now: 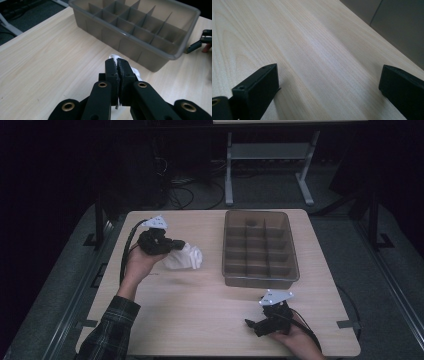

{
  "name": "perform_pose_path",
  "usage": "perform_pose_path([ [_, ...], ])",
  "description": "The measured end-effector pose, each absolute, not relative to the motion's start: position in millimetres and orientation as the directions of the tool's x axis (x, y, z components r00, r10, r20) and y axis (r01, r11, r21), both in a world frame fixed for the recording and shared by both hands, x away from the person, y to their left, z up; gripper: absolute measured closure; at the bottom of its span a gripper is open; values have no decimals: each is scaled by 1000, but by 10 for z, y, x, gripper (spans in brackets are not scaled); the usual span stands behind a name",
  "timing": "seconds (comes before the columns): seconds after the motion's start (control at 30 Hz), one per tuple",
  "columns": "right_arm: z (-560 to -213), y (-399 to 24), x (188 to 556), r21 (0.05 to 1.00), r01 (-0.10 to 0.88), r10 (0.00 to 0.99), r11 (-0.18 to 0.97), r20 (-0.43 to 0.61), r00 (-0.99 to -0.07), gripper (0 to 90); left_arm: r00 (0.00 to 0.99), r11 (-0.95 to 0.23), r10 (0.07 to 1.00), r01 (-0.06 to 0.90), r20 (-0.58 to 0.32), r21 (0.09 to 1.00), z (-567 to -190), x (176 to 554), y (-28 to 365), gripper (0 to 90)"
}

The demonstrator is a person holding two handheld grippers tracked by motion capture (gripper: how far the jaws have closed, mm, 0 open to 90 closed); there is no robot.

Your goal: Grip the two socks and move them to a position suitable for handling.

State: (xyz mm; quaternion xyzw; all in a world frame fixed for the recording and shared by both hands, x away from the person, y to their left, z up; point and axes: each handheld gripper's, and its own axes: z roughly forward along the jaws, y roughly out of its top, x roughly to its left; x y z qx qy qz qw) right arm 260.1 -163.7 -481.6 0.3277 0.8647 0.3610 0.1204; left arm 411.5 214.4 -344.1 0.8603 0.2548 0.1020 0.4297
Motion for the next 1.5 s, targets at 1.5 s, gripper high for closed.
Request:
perform_pose_path([
  [1.5, -4815, -1636, 2598, 704, 482, 655, 521, 33, -755, 23, 896, -494, 444, 266, -23, 828, -3454, 3360, 2049, 884],
])
